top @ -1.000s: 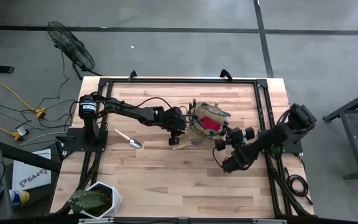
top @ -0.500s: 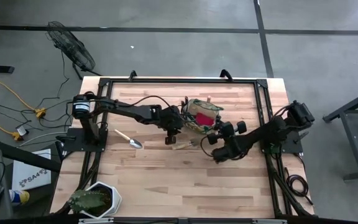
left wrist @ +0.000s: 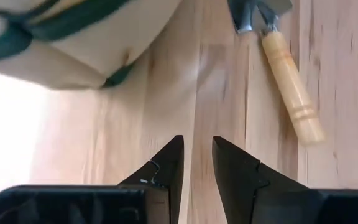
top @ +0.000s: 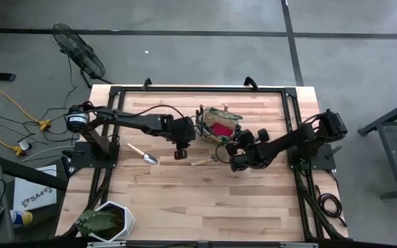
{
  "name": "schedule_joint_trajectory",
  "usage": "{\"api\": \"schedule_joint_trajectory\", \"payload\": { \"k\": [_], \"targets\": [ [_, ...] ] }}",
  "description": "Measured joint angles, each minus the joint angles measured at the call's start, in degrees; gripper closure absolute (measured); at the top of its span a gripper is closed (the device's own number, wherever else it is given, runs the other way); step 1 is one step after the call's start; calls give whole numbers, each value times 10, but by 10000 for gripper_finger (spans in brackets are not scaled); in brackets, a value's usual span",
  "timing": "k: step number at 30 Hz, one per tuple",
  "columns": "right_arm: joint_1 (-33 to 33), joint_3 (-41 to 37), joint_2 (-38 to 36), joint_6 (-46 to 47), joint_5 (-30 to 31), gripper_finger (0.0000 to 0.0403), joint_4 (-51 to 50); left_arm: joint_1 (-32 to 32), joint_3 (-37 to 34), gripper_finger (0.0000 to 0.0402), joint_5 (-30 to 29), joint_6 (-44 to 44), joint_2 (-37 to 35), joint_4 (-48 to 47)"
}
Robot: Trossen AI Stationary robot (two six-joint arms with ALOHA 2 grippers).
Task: Pick & Place Garden tools in Gardening bag
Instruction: Adjust the gardening bag, then put the left brown trowel into the gardening bag
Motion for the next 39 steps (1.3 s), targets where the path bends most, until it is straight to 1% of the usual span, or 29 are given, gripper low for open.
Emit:
{"api": "schedule_joint_trajectory", "payload": {
  "k": [6,11,14,17,20,25,30,33,36,39],
  "targets": [
    [20,0,-22,0,-32,399,-24,-28,0,320,-58,-7,-28,-91],
    [47,0,-61,-25,-65,399,-36,-55,0,320,-107,-30,-40,-187],
    [66,0,-90,-27,-71,397,-47,-70,0,320,-125,-46,-39,-252],
    [88,0,-115,-40,-72,386,-51,-86,-2,320,-138,-62,-39,-298],
    [110,0,-134,-47,-72,361,-52,-98,-13,320,-139,-72,-39,-324],
    [141,0,-143,-55,-86,300,-51,-121,-43,320,-138,-77,-42,-347],
    [164,0,-143,-44,-100,246,-51,-140,-67,320,-108,-92,-42,-386],
    [174,0,-143,-42,-101,227,-51,-151,-68,320,-108,-115,-42,-404],
    [180,0,-143,-40,-105,217,-50,-162,-68,320,-104,-121,-42,-419],
    [185,0,-143,-40,-108,215,-49,-176,-71,320,-69,-114,-42,-421]
  ]
}}
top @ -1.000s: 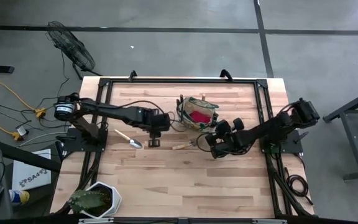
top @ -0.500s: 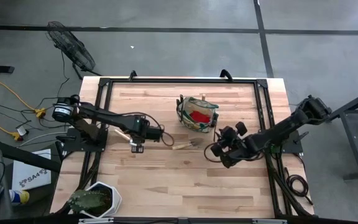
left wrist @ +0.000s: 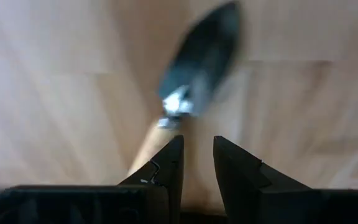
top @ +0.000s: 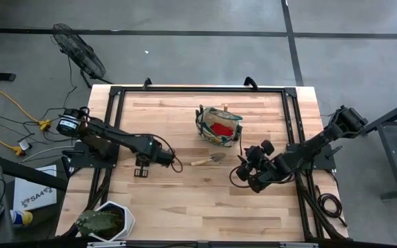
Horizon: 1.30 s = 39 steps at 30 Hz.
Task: Pick & Place Garden tools in Gardening bag
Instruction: Put the left brown trowel into the gardening bag
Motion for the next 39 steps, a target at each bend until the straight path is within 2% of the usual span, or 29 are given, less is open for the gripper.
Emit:
{"api": "schedule_joint_trajectory", "payload": {
  "k": [3,7,10,16,19,22,34,39],
  "targets": [
    [3,0,0,0,-3,214,0,-14,-11,320,18,26,0,7],
    [3,0,0,0,-11,214,0,-31,-31,319,3,28,0,6],
    [3,0,0,0,-12,215,0,-37,-47,303,-9,28,0,4],
    [3,0,0,0,-12,214,1,-37,-60,214,-70,4,0,4],
    [3,0,0,0,-12,214,2,-37,-60,167,-73,4,0,3],
    [3,0,0,0,-12,214,4,-37,-60,142,-73,4,0,2],
    [3,0,0,0,-11,214,7,-36,-60,135,-94,29,0,6],
    [3,0,0,0,-11,214,7,-17,-60,135,-96,39,0,11]
  ]
}}
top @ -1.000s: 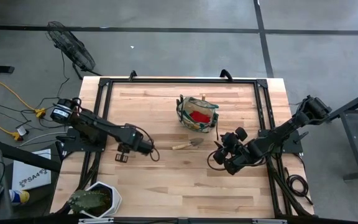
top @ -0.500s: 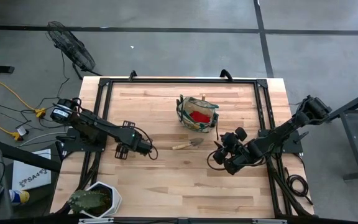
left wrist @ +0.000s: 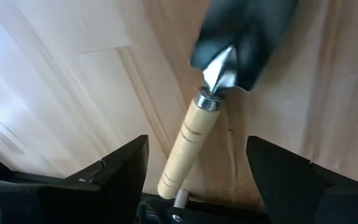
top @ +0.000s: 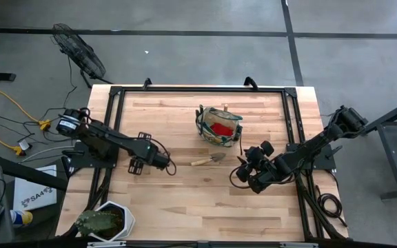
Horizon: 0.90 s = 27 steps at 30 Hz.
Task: Pick & Place Garden tools in Gardening bag
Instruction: Put the left brown trowel into the gardening bag
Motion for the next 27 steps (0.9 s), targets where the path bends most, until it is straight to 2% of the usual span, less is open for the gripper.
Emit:
{"api": "schedule_joint_trajectory", "payload": {
  "k": [6,11,19,27],
  "targets": [
    [0,0,0,0,0,214,0,34,0,135,1,43,0,13],
    [0,0,0,0,0,214,0,61,0,135,47,89,0,20],
    [0,0,0,0,0,214,0,88,-16,138,61,128,2,37],
    [0,0,0,0,-1,214,0,86,-16,195,69,137,2,40]
  ]
}}
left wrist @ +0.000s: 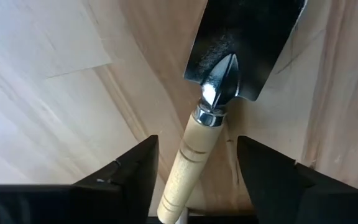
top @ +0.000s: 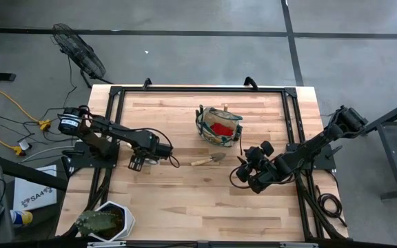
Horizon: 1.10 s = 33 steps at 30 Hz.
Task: Pick & Place Garden tools in Gardening bag
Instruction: Put the left brown trowel into the gardening bag
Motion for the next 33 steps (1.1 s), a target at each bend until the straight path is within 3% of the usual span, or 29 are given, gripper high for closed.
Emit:
{"api": "schedule_joint_trajectory", "payload": {
  "k": [8,21,33],
  "targets": [
    [0,0,0,0,-5,214,6,0,-1,239,3,3,0,3],
    [0,0,0,0,-10,214,8,0,-1,242,26,23,0,16],
    [0,0,0,0,-11,214,12,0,1,243,27,23,63,6]
  ]
}}
